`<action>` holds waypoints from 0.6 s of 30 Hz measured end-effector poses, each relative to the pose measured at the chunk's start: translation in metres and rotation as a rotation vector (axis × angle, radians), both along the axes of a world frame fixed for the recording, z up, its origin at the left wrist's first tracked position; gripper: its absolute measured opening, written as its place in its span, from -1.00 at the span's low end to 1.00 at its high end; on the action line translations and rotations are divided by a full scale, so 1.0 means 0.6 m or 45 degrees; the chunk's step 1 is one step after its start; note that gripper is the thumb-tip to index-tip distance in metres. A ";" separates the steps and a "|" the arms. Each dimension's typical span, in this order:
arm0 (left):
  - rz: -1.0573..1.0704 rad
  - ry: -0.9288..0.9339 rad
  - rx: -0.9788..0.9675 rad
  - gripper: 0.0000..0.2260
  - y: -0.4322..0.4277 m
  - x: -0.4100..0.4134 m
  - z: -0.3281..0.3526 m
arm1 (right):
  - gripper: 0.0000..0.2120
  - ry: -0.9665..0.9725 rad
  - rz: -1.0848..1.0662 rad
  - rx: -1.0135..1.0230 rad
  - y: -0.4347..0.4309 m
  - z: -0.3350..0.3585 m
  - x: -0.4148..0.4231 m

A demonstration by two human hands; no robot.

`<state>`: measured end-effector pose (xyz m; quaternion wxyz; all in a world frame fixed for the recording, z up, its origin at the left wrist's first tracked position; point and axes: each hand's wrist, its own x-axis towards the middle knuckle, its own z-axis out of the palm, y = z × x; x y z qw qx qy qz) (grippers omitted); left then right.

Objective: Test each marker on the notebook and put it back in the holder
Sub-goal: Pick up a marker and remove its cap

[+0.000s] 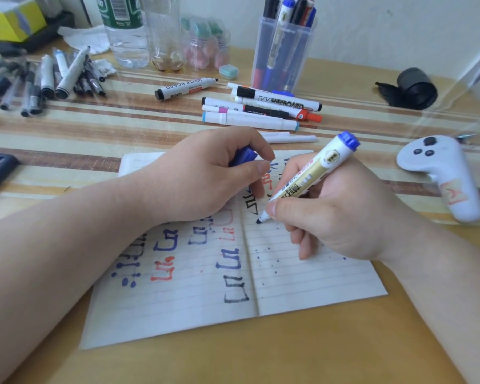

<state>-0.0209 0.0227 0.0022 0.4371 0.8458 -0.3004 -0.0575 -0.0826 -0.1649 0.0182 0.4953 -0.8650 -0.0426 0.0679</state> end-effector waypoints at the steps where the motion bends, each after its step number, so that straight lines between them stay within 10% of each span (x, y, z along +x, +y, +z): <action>1: 0.000 0.000 -0.001 -0.92 0.000 0.000 -0.001 | -0.82 0.002 -0.001 -0.010 0.000 0.000 0.000; 18: -0.021 -0.020 0.009 -0.93 0.001 0.004 -0.007 | -0.84 0.026 0.069 0.028 -0.003 0.000 0.000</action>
